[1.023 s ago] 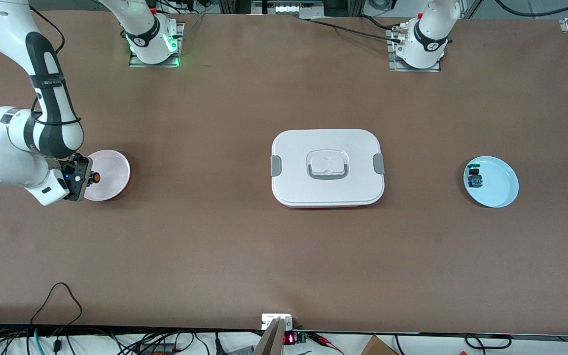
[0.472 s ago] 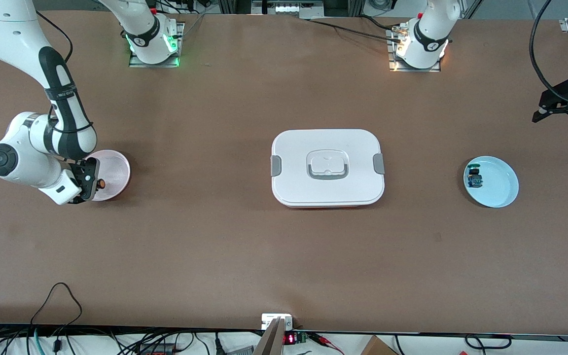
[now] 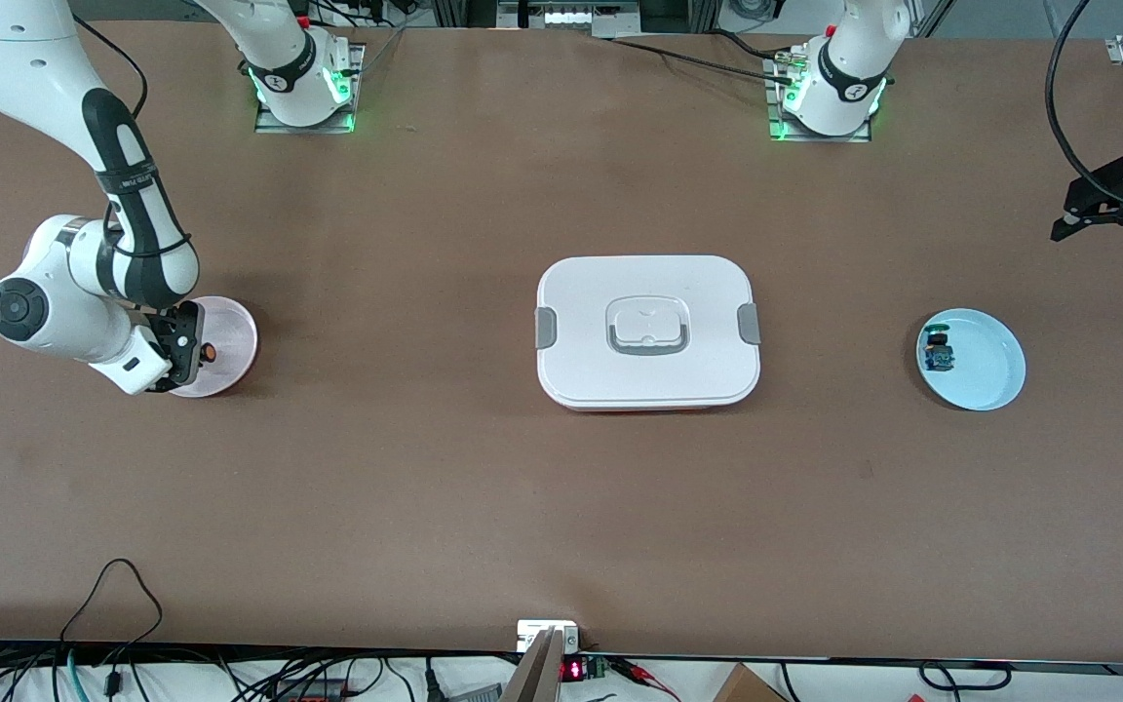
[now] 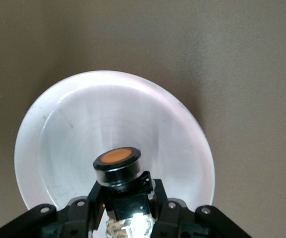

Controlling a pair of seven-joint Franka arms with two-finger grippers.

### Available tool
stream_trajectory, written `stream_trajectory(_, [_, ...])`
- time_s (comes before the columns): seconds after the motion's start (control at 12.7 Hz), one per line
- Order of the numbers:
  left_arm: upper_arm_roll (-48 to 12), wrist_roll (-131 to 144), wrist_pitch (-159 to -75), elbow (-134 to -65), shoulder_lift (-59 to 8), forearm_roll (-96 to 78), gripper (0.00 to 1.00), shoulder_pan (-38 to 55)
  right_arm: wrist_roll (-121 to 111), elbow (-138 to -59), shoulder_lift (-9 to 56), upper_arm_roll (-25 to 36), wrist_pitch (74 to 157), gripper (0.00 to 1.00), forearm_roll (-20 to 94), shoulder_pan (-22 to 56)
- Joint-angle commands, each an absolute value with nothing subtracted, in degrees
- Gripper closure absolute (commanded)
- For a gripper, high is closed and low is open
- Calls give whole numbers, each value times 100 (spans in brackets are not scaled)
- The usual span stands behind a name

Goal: Transfer orange switch to right arm and place
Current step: 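Lower the orange switch onto the white plate with the right gripper, then open the right gripper to release the switch on the plate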

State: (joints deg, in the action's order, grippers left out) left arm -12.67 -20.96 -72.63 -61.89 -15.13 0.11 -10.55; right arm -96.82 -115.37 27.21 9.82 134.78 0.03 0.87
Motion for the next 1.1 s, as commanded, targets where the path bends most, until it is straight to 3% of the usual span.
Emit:
stream_trajectory(0.0, [-1100, -1445, -7251, -6967, -820, 18, 0, -601, -9773, -11856, 2487, 958, 13657, 86, -79, 79])
stream_trajectory(0.31, [-168, -1055, -7706, -8258, -19, -35, 0, 325, -9782, -12225, 2443, 958, 14264, 86, -88, 62])
stream_trajectory(0.63, [96, -1055, -8576, -9384, 272, -79, 0, 325, -9817, -12348, 2356, 958, 14265, 86, -88, 70])
stream_trajectory(1.02, [237, -1142, -9491, -10282, 395, -70, 0, 325, -9905, -12507, 2259, 958, 14369, 86, -88, 70])
